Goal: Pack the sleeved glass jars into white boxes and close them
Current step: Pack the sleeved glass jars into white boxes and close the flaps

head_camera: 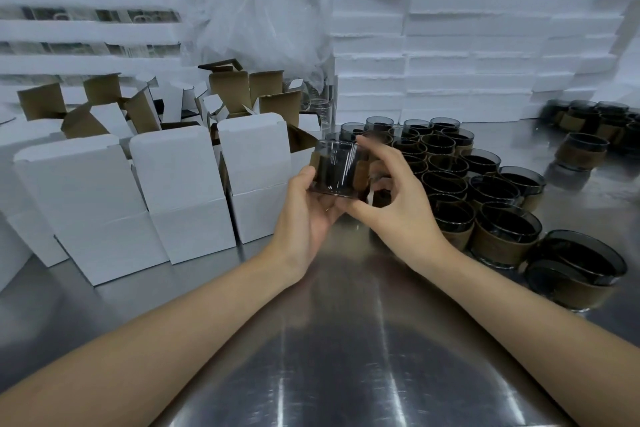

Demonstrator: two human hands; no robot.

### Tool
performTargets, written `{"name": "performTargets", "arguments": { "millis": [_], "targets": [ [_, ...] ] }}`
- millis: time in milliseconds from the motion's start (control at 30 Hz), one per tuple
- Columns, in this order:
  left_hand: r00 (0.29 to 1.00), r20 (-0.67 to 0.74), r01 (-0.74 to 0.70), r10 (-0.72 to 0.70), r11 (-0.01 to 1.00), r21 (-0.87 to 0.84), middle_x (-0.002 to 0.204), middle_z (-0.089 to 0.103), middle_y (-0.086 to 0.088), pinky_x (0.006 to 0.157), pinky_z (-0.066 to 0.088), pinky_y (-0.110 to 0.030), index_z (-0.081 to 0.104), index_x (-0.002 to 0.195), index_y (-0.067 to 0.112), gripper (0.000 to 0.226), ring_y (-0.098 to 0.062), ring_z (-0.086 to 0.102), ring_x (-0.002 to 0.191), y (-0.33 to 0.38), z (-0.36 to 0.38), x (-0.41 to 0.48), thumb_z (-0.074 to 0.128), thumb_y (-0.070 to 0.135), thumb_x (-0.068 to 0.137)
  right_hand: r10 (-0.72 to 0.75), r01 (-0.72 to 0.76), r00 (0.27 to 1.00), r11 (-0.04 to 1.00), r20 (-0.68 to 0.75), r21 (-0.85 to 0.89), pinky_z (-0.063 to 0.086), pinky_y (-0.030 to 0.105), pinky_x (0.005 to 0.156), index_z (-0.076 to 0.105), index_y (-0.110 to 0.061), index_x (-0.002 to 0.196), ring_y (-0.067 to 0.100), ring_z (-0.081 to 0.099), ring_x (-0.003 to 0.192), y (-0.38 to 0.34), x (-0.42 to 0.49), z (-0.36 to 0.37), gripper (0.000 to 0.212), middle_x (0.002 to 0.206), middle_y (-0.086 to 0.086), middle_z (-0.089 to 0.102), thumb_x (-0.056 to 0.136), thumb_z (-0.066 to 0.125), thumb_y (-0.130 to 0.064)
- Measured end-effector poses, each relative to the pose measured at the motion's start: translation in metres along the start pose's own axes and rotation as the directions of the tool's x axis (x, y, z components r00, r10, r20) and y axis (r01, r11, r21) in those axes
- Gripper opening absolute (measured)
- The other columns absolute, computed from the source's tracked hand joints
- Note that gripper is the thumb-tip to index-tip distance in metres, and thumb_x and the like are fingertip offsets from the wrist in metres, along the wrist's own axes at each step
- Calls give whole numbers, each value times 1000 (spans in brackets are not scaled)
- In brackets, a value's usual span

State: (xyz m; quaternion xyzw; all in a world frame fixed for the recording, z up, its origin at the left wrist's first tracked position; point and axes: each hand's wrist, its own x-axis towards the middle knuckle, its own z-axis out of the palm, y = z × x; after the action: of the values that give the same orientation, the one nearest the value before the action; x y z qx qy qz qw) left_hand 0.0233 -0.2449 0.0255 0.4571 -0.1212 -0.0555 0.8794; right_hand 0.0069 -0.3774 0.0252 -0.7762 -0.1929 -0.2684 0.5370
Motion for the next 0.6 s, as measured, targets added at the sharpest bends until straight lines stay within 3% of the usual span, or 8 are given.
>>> {"name": "performTargets", "arguments": {
  "millis": [100, 200, 333, 467, 600],
  "targets": [
    [1000, 3, 13, -13, 1000, 10, 120, 57, -20, 94, 46, -39, 50, 127, 4, 40, -31, 51, 111, 0, -1, 0, 24, 22, 102, 16, -20, 999, 996, 47, 83, 44, 19, 96, 43, -32, 138, 6, 52, 122, 2, 0, 0, 75, 135, -7, 52, 77, 77, -6],
    [1000, 5, -5, 5, 1000, 24, 115, 60, -15, 82, 52, -30, 49, 126, 6, 38, -24, 56, 104, -1, 0, -1, 24, 21, 102, 28, -46, 995, 981, 99, 187, 43, 20, 98, 39, -26, 140, 7, 52, 124, 0, 1, 1, 75, 137, -5, 52, 80, 69, 6],
    [1000, 0, -24, 24, 1000, 10, 124, 58, -21, 87, 53, -34, 41, 137, -3, 46, -25, 57, 109, 1, 1, 0, 24, 23, 101, 40, -84, 989, 940, 140, 330, 43, 28, 104, 34, -19, 142, 11, 52, 125, -6, 0, -3, 66, 141, -3, 47, 83, 46, 7],
    [995, 51, -87, 81, 989, 118, 132, 53, -25, 85, 55, -33, 38, 138, -1, 57, -27, 59, 113, 1, 0, -4, 46, 35, 94, -87, 84, 993, 996, 77, 34, 47, 35, 103, 42, -10, 143, 15, 56, 122, -8, -1, -6, 64, 141, 6, 51, 83, 54, 11],
    [991, 71, -127, 112, 957, 262, 129, 57, -19, 103, 44, -52, 42, 135, 7, 79, -31, 57, 119, 2, -4, -4, 76, 43, 75, -293, 300, 954, 938, 68, -175, 48, 29, 101, 42, -3, 141, 19, 53, 127, -6, -1, -8, 65, 143, 9, 48, 80, 60, 8]
  ]
}}
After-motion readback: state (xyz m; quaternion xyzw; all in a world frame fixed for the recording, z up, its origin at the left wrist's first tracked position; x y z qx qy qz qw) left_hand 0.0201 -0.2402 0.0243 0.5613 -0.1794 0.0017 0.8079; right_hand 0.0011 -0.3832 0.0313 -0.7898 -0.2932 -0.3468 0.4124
